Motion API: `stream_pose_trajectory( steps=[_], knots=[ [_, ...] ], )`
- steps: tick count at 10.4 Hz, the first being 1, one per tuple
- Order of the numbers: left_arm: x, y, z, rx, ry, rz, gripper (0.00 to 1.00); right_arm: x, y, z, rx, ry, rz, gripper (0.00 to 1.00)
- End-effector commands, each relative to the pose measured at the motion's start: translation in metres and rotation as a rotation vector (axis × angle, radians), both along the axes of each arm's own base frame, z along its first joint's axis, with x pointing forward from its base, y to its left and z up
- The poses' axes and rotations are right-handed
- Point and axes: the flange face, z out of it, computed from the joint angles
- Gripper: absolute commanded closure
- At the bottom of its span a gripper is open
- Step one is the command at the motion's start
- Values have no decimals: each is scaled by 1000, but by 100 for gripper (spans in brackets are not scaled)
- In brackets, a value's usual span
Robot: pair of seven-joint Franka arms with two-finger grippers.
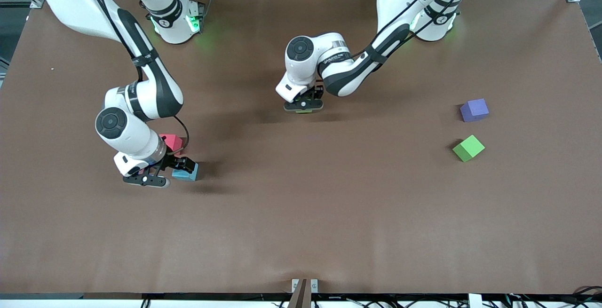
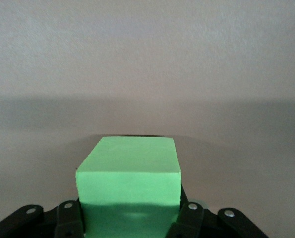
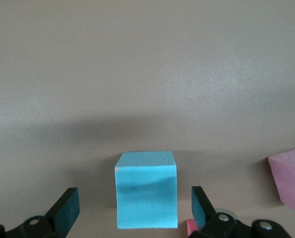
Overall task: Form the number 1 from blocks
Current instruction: 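Lower green below orange with the left gripper while the right gripper grasps cyan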
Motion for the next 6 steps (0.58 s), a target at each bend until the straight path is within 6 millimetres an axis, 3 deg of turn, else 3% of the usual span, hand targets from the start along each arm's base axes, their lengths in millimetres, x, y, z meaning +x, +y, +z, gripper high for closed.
stream_pose_trajectory(
  steps=[1, 6],
  knots=[
    [-12, -12, -9, 15, 20, 2, 100, 7, -4, -16, 12, -3, 26, 0],
    [-26, -19, -14, 21, 26, -16, 100, 6, -10, -51, 9, -1, 79, 0]
  ],
)
